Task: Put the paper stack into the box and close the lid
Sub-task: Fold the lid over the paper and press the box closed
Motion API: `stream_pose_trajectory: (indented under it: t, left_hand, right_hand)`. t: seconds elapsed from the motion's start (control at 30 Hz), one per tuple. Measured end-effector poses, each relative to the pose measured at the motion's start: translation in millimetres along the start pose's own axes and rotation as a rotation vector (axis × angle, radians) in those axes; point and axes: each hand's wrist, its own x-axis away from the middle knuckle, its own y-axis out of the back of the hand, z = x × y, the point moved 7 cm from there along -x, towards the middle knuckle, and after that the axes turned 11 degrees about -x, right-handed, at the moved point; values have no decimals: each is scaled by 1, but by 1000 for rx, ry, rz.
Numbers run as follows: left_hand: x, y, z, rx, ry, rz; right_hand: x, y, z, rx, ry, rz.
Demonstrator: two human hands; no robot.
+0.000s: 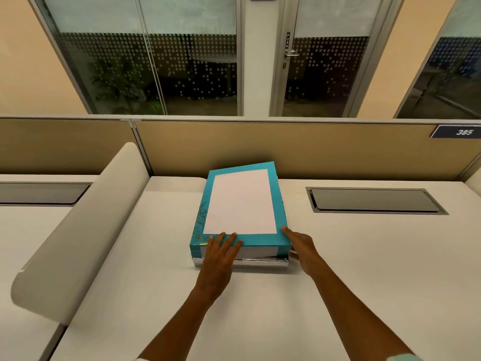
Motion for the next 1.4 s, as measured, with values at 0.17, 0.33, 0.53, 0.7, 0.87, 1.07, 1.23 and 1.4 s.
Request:
stream_pose_trajectory:
  t: [0.17, 0.33, 0.53, 0.7, 0.87, 1.07, 1.23, 1.4]
  left_hand:
    - [8, 13, 27, 34, 172, -80]
    - [29, 5, 90, 518, 960, -88]
    - [21, 11, 86, 859, 952, -109]
    - [23, 4, 88, 863, 925, -92]
    - [28, 2, 89, 828, 942, -126]
    - [30, -9, 88, 786, 928, -110]
    - [11, -25, 97, 507, 656, 69]
    - [-24, -26, 88, 221, 356, 290]
  right_hand:
    - [-3, -1, 2, 75, 40, 19]
    - [0, -2, 5, 129, 90, 41]
    - [11, 0, -1, 130, 137, 1]
    - [13, 0, -10, 210, 156, -33]
    - [17, -2, -7, 352, 211, -60]
    - [12, -8, -13, 556, 259, -75]
    - [4, -16, -6, 825, 367, -115]
    - [-7, -38, 3, 1168, 471, -50]
